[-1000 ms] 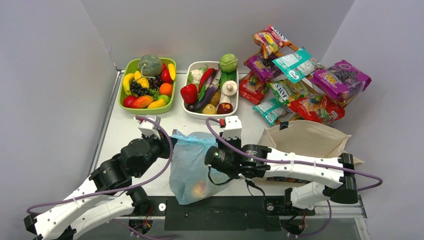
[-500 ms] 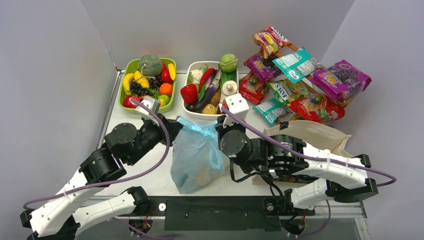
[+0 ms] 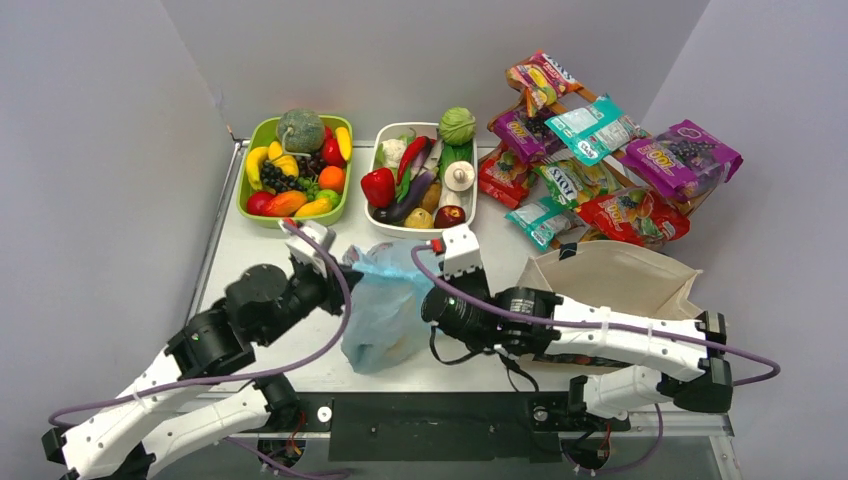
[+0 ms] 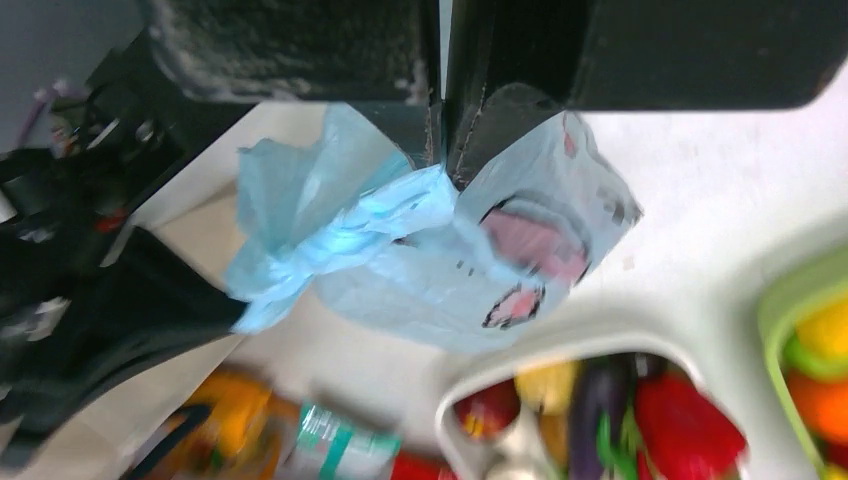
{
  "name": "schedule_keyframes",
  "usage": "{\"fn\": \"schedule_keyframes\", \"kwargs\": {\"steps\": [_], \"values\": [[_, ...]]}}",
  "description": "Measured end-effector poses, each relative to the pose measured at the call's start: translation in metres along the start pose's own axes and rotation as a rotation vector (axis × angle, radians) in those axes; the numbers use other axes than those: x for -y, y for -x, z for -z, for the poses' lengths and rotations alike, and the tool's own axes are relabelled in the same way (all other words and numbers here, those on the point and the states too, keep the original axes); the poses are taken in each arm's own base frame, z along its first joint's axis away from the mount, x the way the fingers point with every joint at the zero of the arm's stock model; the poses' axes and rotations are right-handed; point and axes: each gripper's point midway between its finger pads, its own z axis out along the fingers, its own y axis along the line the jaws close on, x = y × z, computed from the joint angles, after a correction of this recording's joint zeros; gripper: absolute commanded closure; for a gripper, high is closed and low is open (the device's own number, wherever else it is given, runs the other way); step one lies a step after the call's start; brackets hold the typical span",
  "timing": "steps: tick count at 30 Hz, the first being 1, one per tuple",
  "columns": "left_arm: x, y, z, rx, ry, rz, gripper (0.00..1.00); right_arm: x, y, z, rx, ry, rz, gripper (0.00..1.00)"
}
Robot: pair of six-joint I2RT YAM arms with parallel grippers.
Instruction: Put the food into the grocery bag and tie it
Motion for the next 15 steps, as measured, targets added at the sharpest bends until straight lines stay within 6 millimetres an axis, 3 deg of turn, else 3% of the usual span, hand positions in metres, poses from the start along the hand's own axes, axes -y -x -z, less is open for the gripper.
{"fn": "schedule_keyframes", "kwargs": {"steps": [5,7,9,12,15], "values": [[-0.032,-0.137,-0.008,-0.221,0.08,0.064,1.0,-0.007,-0.078,-0.016,-0.122,0.021,-0.012,1.0],[-0.04,-0.17,-0.008,-0.272,0.105,0.103,1.0,-0.012,-0.093,-0.017,-0.157,0.044,-0.032,1.0],[-0.041,-0.174,-0.008,-0.268,0.12,0.141,1.0,-0.014,-0.095,-0.017,-0.165,0.053,-0.045,1.0],[-0.042,-0.157,-0.011,-0.232,0.144,0.16,1.0,-0.014,-0.08,-0.013,-0.149,0.055,-0.051,1.0],[-0.038,-0.12,-0.015,-0.194,0.163,0.147,1.0,-0.007,-0.034,-0.001,-0.087,0.056,-0.058,1.0]]}}
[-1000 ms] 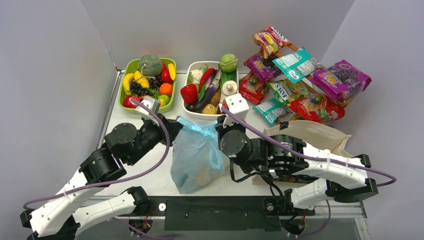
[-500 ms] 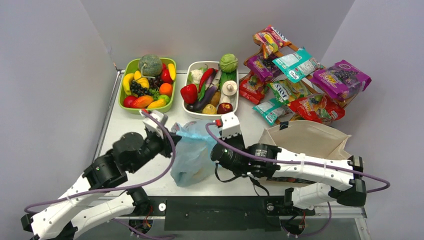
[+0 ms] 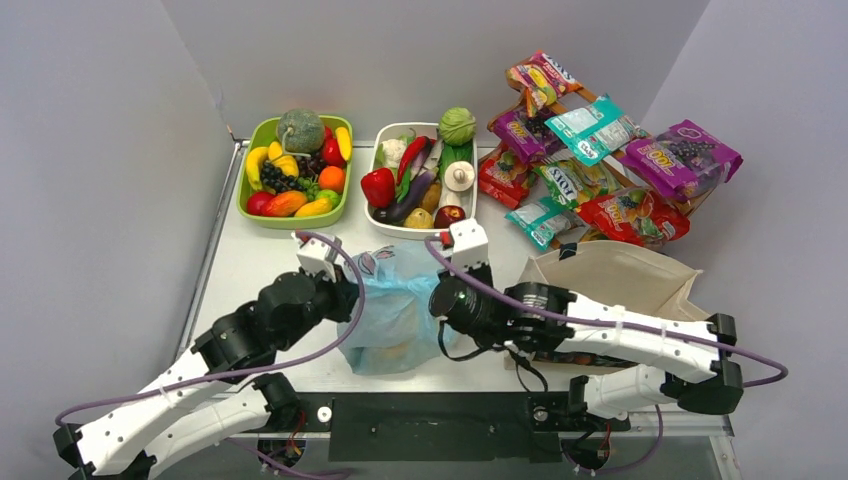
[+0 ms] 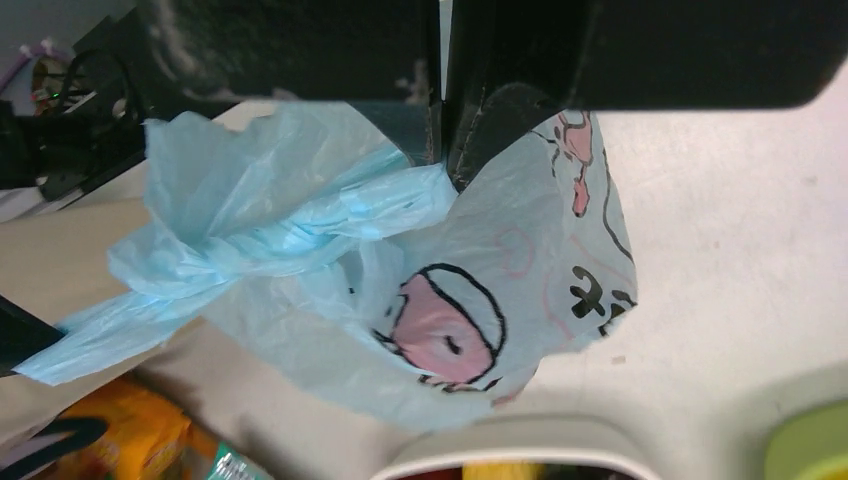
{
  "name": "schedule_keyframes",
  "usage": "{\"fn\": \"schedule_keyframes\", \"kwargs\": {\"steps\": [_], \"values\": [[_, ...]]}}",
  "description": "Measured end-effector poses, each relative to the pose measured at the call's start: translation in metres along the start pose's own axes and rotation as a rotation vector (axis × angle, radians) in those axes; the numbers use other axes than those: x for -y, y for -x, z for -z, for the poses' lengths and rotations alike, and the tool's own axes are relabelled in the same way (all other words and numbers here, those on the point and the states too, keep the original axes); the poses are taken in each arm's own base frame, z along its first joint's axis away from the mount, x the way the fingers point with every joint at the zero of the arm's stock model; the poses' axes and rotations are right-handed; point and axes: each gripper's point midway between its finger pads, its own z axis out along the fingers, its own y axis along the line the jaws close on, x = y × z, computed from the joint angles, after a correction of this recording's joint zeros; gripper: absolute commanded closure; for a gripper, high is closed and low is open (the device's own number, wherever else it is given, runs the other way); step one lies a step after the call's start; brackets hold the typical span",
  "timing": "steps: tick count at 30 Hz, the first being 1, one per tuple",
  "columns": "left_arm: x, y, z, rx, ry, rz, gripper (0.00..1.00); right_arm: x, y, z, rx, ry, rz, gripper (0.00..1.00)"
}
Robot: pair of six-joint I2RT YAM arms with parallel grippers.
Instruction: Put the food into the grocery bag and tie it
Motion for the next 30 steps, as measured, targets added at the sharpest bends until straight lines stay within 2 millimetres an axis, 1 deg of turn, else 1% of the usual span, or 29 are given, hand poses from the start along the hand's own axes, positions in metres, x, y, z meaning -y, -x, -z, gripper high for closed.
{"fn": "schedule_keyframes", "kwargs": {"steps": [1,4,5,7,9,10,12,13,14,15,17,19,20,21,23,26,27,29,30], "values": [[0.006,0.016,0.003,0.021,-0.004,-0.005,1.0,0.001,0.015,0.006,0.025,0.005,-0.006,1.0],[0.026,0.068,0.016,0.101,-0.038,-0.02,1.0,0.003,0.081,0.035,0.138,0.043,-0.063,1.0],[0.033,0.088,0.023,0.133,-0.052,-0.029,1.0,0.003,0.099,0.045,0.172,0.059,-0.081,1.0],[0.046,0.127,0.038,0.201,-0.076,-0.052,1.0,0.006,0.128,0.061,0.226,0.085,-0.102,1.0],[0.056,0.163,0.052,0.266,-0.091,-0.08,1.0,0.007,0.147,0.071,0.263,0.096,-0.111,1.0],[0.06,0.177,0.057,0.29,-0.093,-0.094,1.0,0.008,0.157,0.075,0.28,0.101,-0.112,1.0],[0.062,0.198,0.065,0.326,-0.087,-0.123,1.0,0.006,0.165,0.077,0.294,0.1,-0.103,1.0],[0.062,0.206,0.068,0.341,-0.079,-0.136,1.0,0.003,0.166,0.075,0.295,0.096,-0.092,1.0],[0.059,0.212,0.069,0.352,-0.063,-0.151,1.0,0.001,0.164,0.072,0.289,0.091,-0.076,1.0],[0.056,0.213,0.068,0.353,-0.051,-0.163,1.0,-0.003,0.161,0.068,0.282,0.086,-0.062,1.0],[0.045,0.209,0.065,0.335,-0.014,-0.182,1.0,-0.007,0.15,0.058,0.261,0.071,-0.033,1.0],[0.031,0.196,0.058,0.304,0.026,-0.192,1.0,-0.009,0.128,0.044,0.222,0.047,0.01,1.0],[0.024,0.186,0.052,0.282,0.042,-0.193,1.0,-0.01,0.117,0.036,0.203,0.035,0.022,1.0],[0.015,0.171,0.046,0.255,0.057,-0.189,1.0,-0.011,0.103,0.028,0.179,0.025,0.039,1.0],[0.003,0.138,0.033,0.196,0.068,-0.172,1.0,-0.014,0.076,0.014,0.137,0.011,0.063,1.0],[-0.018,0.065,0.009,0.074,0.087,-0.104,1.0,-0.014,0.03,-0.006,0.063,-0.007,0.093,1.0],[-0.024,0.044,0.003,0.04,0.093,-0.078,1.0,-0.014,0.016,-0.011,0.038,-0.01,0.098,1.0],[-0.036,-0.006,-0.01,-0.047,0.11,-0.005,1.0,-0.016,-0.009,-0.02,-0.005,-0.008,0.095,1.0],[-0.04,-0.024,-0.014,-0.082,0.118,0.026,1.0,-0.018,-0.02,-0.023,-0.025,-0.002,0.091,1.0]]}}
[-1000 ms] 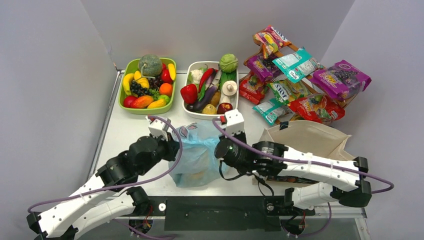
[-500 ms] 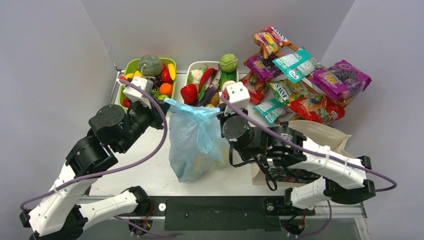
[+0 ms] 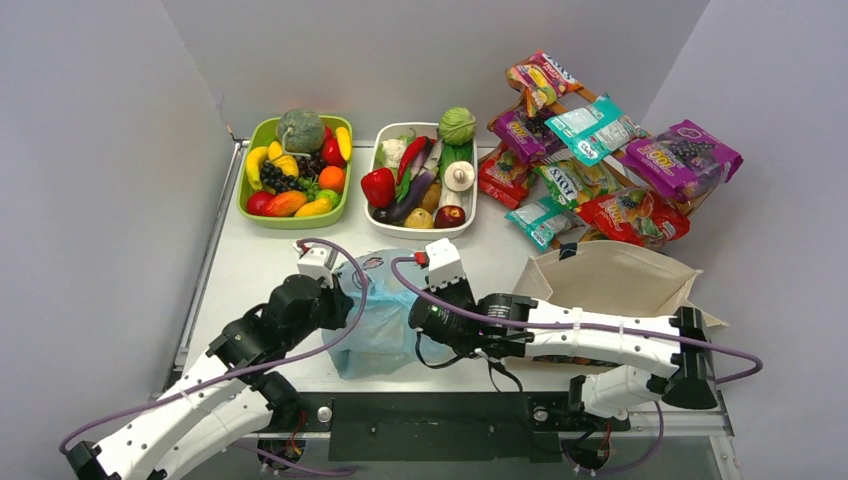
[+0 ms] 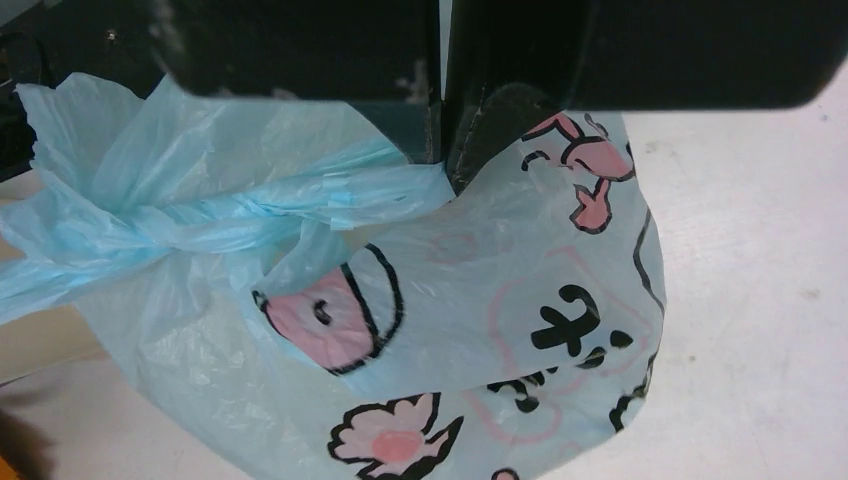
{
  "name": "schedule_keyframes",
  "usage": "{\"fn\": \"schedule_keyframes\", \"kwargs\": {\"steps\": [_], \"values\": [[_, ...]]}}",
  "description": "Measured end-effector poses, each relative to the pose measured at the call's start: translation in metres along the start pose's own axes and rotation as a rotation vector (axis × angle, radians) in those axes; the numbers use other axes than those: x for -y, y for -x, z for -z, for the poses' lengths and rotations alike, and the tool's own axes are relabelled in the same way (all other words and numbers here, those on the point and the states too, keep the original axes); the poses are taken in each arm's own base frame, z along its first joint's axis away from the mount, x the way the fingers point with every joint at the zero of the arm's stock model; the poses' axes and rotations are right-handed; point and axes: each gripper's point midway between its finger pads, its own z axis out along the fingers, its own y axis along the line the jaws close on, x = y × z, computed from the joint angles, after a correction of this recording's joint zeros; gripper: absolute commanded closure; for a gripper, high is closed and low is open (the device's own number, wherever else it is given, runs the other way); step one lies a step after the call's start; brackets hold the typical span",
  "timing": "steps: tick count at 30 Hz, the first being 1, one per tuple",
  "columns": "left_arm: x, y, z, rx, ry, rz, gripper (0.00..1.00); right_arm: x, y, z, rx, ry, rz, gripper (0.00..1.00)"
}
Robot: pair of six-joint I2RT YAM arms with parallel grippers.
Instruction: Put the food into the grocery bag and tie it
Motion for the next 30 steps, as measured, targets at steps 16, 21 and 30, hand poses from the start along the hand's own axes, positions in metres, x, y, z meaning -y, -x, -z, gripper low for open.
{"fn": "schedule_keyframes", "kwargs": {"steps": [16,21,30], "values": [[-0.014,0.133,0.034,0.198,0.155,0.026,1.0,-0.031,0.127,0.031,0.14,0.084,-0.046,1.0],[-0.044,0.178,0.049,0.24,0.256,-0.013,1.0,-0.054,0.176,0.044,0.203,0.159,-0.071,1.0],[-0.083,0.177,0.059,0.192,0.37,-0.027,1.0,-0.1,0.148,0.009,0.105,0.187,0.003,1.0]]}}
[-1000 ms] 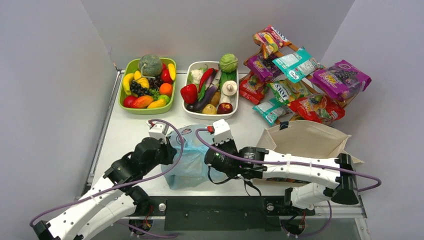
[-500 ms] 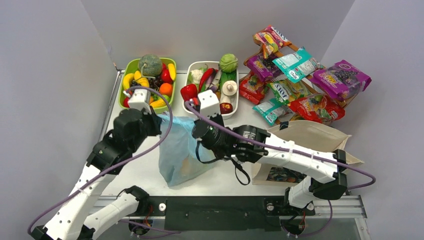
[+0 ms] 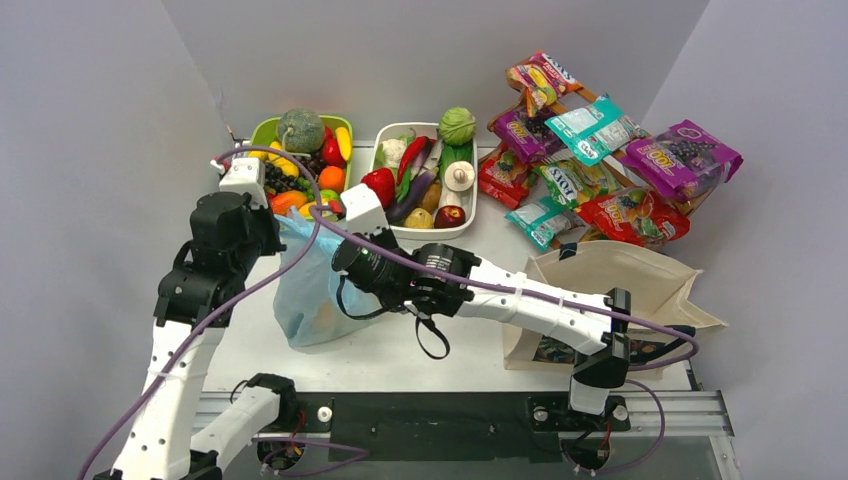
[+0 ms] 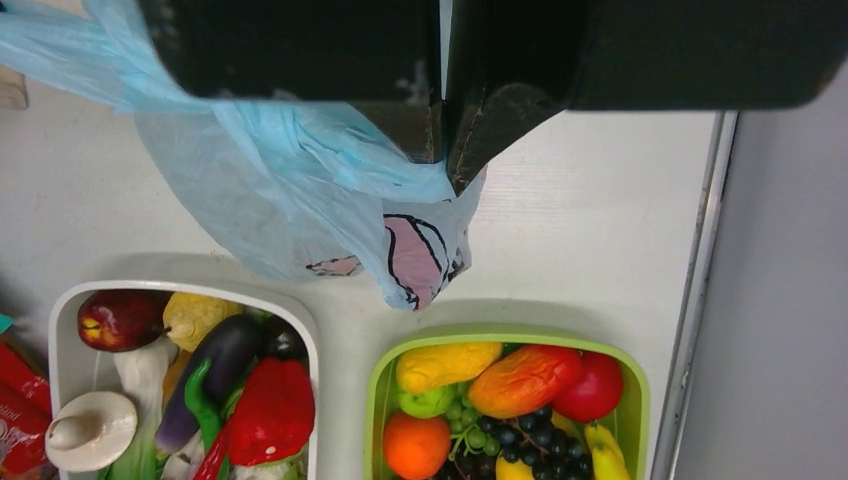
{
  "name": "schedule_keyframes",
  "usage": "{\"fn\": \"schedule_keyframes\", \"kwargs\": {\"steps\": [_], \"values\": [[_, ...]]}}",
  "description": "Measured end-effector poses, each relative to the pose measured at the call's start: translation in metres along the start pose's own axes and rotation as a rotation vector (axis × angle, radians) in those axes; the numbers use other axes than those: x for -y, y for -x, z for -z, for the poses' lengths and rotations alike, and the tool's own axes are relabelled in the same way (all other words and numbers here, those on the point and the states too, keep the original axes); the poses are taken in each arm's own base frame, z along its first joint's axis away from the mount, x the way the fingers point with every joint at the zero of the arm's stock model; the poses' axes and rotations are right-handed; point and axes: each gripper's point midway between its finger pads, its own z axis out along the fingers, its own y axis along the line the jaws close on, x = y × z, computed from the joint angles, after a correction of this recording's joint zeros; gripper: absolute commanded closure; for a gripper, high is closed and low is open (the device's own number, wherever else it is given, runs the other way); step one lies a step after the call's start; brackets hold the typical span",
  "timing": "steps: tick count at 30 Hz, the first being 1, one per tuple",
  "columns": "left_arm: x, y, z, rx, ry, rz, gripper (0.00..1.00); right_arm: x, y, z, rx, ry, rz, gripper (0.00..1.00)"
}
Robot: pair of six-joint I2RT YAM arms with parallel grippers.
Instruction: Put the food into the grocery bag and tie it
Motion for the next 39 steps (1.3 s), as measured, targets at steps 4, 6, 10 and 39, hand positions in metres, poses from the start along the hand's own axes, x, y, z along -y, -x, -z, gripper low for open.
{"fn": "schedule_keyframes", "kwargs": {"steps": [4,6,10,39], "values": [[-0.007,-0.033,0.003,-0.039,0.011,-0.001,1.0,0.007,-0.04,-0.014,-0.068,-0.052,0.025,1.0],[-0.008,-0.058,0.001,-0.078,0.006,0.007,1.0,0.011,-0.065,-0.023,-0.108,-0.077,0.031,1.0],[-0.009,-0.105,-0.002,-0.16,-0.006,0.022,1.0,0.015,-0.098,-0.035,-0.165,-0.099,0.032,1.0],[-0.009,-0.059,0.025,-0.086,0.012,0.114,0.34,0.023,-0.053,-0.008,-0.148,-0.086,-0.005,0.68]]}}
